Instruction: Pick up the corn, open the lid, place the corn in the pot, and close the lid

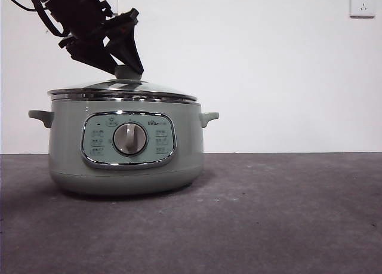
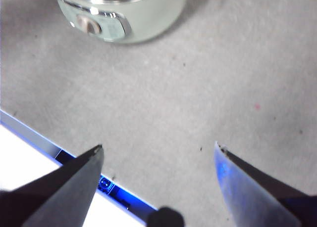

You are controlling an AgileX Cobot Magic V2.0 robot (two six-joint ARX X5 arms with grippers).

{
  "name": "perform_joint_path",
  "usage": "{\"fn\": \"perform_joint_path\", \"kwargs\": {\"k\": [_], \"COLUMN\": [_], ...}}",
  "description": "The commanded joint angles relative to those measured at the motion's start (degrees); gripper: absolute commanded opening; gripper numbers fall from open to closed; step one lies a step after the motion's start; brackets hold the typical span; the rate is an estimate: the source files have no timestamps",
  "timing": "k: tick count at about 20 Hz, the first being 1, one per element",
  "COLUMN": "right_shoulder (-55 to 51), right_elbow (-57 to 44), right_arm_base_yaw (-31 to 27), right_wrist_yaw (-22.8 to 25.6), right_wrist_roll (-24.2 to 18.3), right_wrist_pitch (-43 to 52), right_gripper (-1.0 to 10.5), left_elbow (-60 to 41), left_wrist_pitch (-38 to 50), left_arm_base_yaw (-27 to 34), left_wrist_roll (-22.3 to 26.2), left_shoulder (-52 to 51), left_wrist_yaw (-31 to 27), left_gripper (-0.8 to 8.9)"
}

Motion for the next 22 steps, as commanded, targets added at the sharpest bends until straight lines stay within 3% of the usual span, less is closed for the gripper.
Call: {"fn": "perform_joint_path", "kwargs": {"k": [1,17,18,21,22], "right_shoulder": [-1.07,-1.4,-1.4,-1.4,-1.4], "right_elbow": [-1.6,-1.68,-1.68,-1.68,-1.68], "right_arm_base_yaw": [0.09,0.09,0.09,0.09,0.09], "right_wrist_yaw": [0.66,4.17,4.35,4.35,4.35], "right_wrist_roll": [1.46,1.05,1.05,1.05,1.05], "right_wrist_pitch": [-1.55,-1.55,-1.55,-1.55,-1.55], "right_gripper": [3.8,3.8,3.8,3.8,3.8], "left_elbow": [1.11,1.11,1.11,1.27,1.57], "left_wrist_pitch": [2.78,-3.37,-3.37,-3.39,-3.67], "left_arm_base_yaw": [-0.07,-1.38,-1.38,-1.25,-1.07], "left_wrist_roll": [0.66,0.2,0.2,0.2,0.17], "left_shoulder": [0.83,2.21,2.21,2.21,2.21], "left_wrist_yaw": [0.59,0.48,0.48,0.48,0.48], "left_gripper": [-0.08,0.06,0.37,3.35,3.77]}}
